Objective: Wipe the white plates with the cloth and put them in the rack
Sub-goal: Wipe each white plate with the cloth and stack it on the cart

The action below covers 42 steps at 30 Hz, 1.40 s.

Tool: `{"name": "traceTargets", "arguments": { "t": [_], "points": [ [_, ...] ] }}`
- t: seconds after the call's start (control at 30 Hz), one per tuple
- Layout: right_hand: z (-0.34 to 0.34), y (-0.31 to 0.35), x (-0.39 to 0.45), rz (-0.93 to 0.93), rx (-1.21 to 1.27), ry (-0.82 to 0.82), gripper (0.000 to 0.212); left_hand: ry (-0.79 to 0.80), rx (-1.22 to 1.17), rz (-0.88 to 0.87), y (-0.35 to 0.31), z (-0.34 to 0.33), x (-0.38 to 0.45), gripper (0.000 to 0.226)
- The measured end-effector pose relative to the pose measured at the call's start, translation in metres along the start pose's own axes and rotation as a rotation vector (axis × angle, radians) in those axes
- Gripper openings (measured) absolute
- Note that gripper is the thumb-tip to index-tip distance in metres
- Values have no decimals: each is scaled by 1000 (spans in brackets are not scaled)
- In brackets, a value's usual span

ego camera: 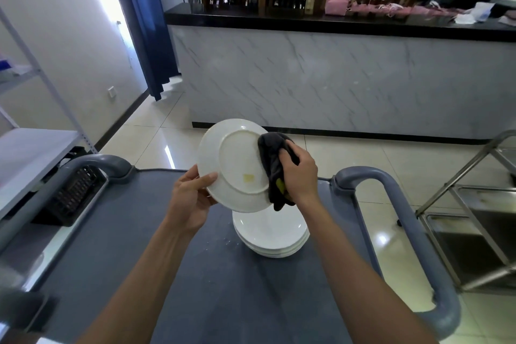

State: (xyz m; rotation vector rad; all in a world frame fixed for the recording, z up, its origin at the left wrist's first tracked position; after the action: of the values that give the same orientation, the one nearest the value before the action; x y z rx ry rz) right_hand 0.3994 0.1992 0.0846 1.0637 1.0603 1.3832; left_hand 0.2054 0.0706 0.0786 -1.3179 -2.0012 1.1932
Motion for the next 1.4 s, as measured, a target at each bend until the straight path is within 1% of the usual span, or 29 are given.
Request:
{"name": "traceTargets", "arguments": {
  "t": [0.07, 0.13, 0.17, 0.2, 0.27, 0.33, 0.43, 0.53, 0.6, 0.77, 0.9, 1.03, 1.1, 1.2, 1.3, 1.4],
  "points": [
    [-1, -2, -6, -30, 79, -15, 33, -36, -50, -5, 0, 0, 3, 33],
    [-5, 0, -14, -26, 142, -34, 24, -58, -99, -16, 0, -2, 5, 33],
    [-8, 1, -18, -23, 151, -44, 23, -68, -124, -23, 0, -3, 6, 34],
    [-11, 3, -22, -13, 148, -51, 30, -77, -151, -30, -1, -6, 7, 35],
    [-19, 8, -34, 4, 88, -52, 50, -94, -197, -38, -1, -11, 9, 35],
    [-28, 11, -47, 52, 26, -55, 62, -106, -224, -44, -2, -13, 11, 34],
    [-42, 10, -63, 144, -82, -59, 69, -121, -227, -44, -1, -15, 12, 35],
    [-55, 8, -78, 224, -216, -60, 70, -129, -211, -38, 1, -18, 12, 37],
    [-60, 8, -84, 278, -267, -57, 66, -132, -205, -37, 3, -19, 11, 37],
    [-62, 8, -86, 391, -335, -31, 47, -112, -162, -34, 4, -18, 7, 32],
    [-53, 2, -85, 452, -321, -9, 41, -104, -161, -22, 3, -15, 7, 31],
    [-33, -5, -74, 377, -179, -87, 39, -76, -134, -9, 0, -15, 6, 28],
    [-23, -6, -64, 328, -122, -90, 38, -57, -116, 3, -1, -13, 6, 27],
    [-7, -4, -46, 293, -83, -77, 32, -21, -55, 33, -4, -12, 8, 24],
    [7, -1, -30, 288, -71, -109, 26, 25, 56, 48, -5, -11, 7, 20],
    [16, 3, -17, 283, -90, -142, 25, 104, 164, 52, -4, -13, 4, 31]
  ]
}}
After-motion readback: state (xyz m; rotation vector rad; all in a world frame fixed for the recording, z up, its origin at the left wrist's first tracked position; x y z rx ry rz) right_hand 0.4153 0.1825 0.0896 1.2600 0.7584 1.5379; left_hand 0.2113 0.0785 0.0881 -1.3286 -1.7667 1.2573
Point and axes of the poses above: each hand's wrist, its own x-axis towards the middle knuckle, its own z-axis out of the back of the hand, y = z × x, the point moved 4 cm from there along x, towards the middle knuckle, and after that the axes turned 5 degrees about -z, right-handed, at the moved point
